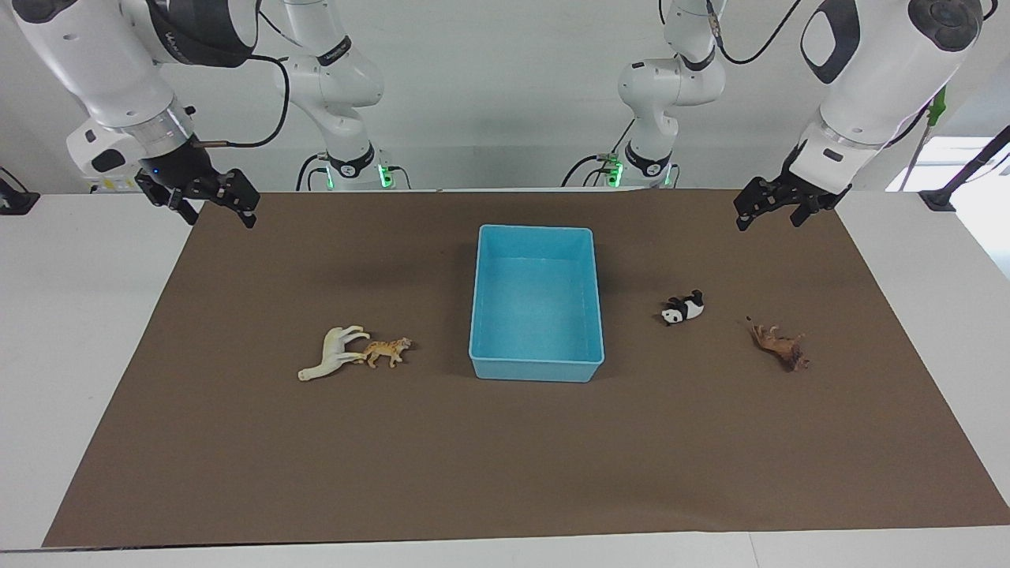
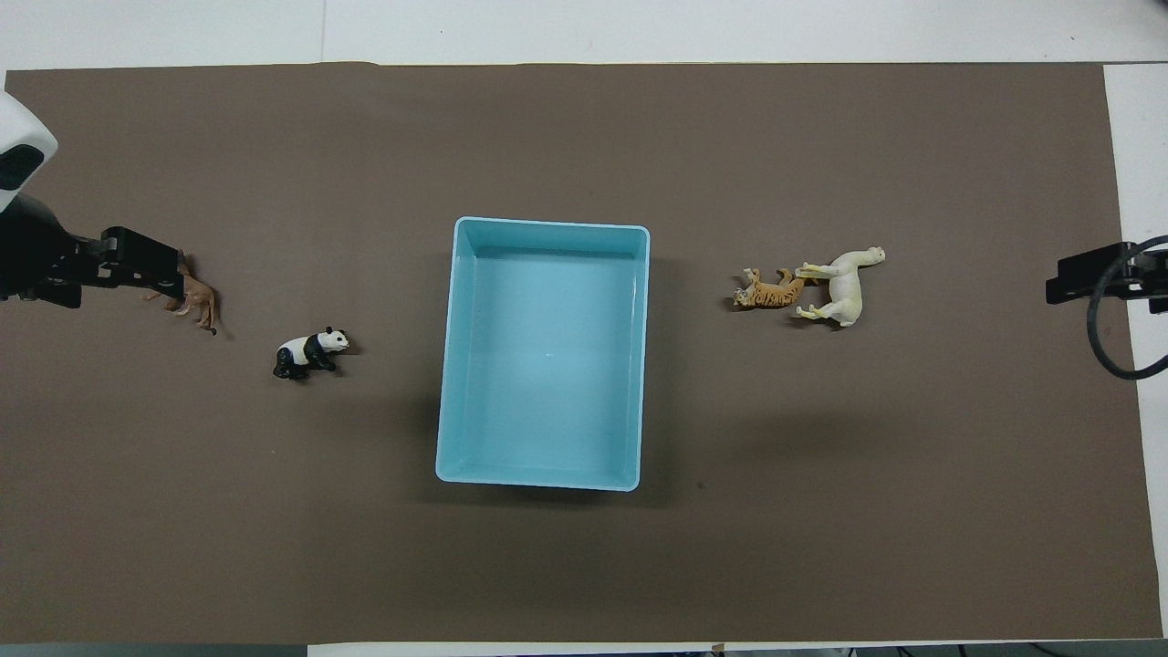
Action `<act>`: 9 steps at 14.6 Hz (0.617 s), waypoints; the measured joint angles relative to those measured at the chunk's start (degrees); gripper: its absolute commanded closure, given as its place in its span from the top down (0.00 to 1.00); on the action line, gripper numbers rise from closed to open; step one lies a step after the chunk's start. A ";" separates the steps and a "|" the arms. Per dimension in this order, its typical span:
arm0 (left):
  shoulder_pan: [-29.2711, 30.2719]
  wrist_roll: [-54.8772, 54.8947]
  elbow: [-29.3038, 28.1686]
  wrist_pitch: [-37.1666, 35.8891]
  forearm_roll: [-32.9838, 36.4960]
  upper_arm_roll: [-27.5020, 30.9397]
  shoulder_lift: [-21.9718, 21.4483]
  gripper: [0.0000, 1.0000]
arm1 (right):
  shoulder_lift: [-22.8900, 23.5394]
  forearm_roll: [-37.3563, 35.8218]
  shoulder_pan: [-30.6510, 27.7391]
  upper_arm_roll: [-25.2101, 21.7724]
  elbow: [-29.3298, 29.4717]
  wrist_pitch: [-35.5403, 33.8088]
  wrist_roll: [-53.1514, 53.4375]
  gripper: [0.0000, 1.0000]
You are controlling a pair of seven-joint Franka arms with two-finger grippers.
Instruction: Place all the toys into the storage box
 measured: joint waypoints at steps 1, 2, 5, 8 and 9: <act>0.00 0.00 0.00 0.00 0.00 0.00 0.00 1.00 | 0.00 0.00 0.00 -0.03 0.00 0.00 0.00 1.00; 0.00 0.00 0.00 0.00 0.00 0.00 0.00 1.00 | 0.00 0.00 0.00 -0.03 0.00 0.00 0.00 1.00; 0.16 -0.01 -0.11 0.10 0.04 0.08 -0.03 1.00 | 0.00 0.00 0.00 -0.03 0.00 0.00 0.00 1.00; 1.67 -0.05 -4.13 5.70 0.07 0.29 -1.05 1.00 | 0.00 0.00 0.00 -0.01 0.00 0.00 0.00 1.00; 1.93 -0.05 -6.94 9.07 0.07 0.35 -1.89 1.00 | 0.00 0.00 0.01 0.03 0.00 0.18 0.00 1.00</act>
